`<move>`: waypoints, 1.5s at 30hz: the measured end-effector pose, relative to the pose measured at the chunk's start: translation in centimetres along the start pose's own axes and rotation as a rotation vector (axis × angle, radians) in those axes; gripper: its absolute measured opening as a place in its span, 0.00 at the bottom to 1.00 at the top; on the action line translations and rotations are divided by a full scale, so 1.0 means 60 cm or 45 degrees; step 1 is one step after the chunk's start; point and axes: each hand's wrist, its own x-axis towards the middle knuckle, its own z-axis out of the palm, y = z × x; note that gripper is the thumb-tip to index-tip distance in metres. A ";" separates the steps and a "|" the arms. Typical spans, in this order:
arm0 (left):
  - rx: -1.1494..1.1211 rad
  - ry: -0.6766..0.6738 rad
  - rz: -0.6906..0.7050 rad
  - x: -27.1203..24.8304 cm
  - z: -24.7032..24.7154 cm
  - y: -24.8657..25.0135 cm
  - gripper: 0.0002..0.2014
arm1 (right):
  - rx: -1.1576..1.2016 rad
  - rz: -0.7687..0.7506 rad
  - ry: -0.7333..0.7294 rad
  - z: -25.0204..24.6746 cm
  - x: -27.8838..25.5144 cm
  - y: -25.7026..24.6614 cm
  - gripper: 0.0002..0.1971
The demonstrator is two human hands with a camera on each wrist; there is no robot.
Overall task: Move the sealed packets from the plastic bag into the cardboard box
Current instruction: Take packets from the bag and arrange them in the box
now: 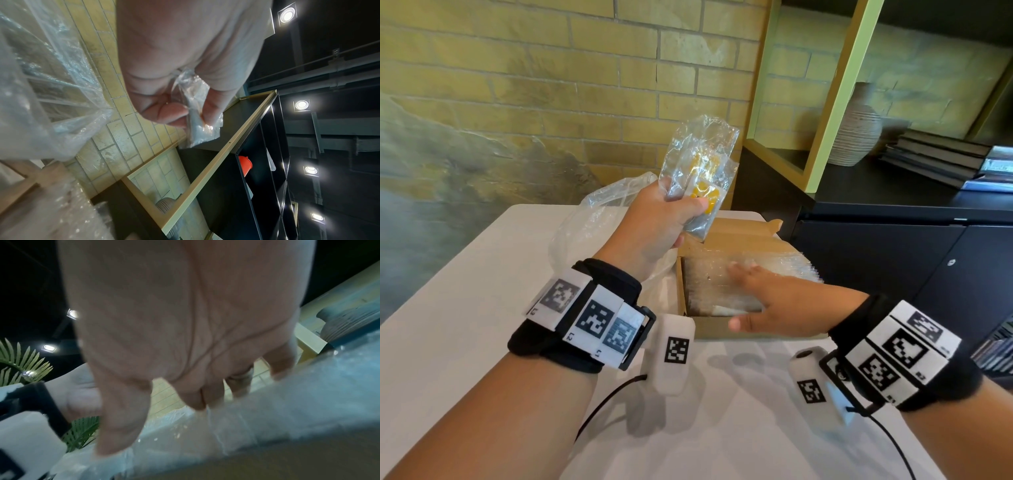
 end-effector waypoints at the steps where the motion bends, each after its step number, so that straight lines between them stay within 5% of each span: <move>1: 0.006 -0.004 0.006 -0.002 0.001 0.001 0.21 | -0.037 -0.011 -0.026 0.002 0.001 0.001 0.44; 5: -0.042 -0.015 -0.017 -0.008 0.006 0.007 0.06 | 0.122 -0.040 0.303 -0.013 0.002 -0.001 0.41; 8: -0.004 -0.077 -0.022 -0.011 0.010 0.003 0.08 | 0.453 -0.052 0.645 -0.032 0.011 -0.009 0.34; 12: 0.059 -0.232 -0.055 -0.021 0.022 0.000 0.07 | 0.983 -0.158 0.866 -0.039 0.025 -0.022 0.04; 16: 0.043 -0.189 -0.093 -0.020 0.019 0.007 0.04 | 1.097 -0.068 0.985 -0.049 0.030 -0.013 0.09; 19: 0.076 -0.096 -0.078 -0.015 0.013 0.009 0.05 | 0.890 -0.006 1.112 -0.060 0.027 0.019 0.08; 27: 0.127 -0.012 -0.048 -0.012 0.010 0.009 0.07 | -0.005 0.128 0.515 -0.044 0.023 0.044 0.13; 37: 0.103 0.022 -0.064 -0.010 0.010 0.005 0.10 | -0.045 0.027 -0.055 -0.004 -0.001 0.016 0.41; 42: 0.109 0.059 -0.088 -0.010 0.011 0.005 0.03 | 0.011 0.060 0.028 -0.005 0.004 0.018 0.45; 45: 0.120 0.048 -0.077 -0.010 0.009 0.005 0.07 | -0.083 0.030 -0.072 -0.002 0.005 0.014 0.45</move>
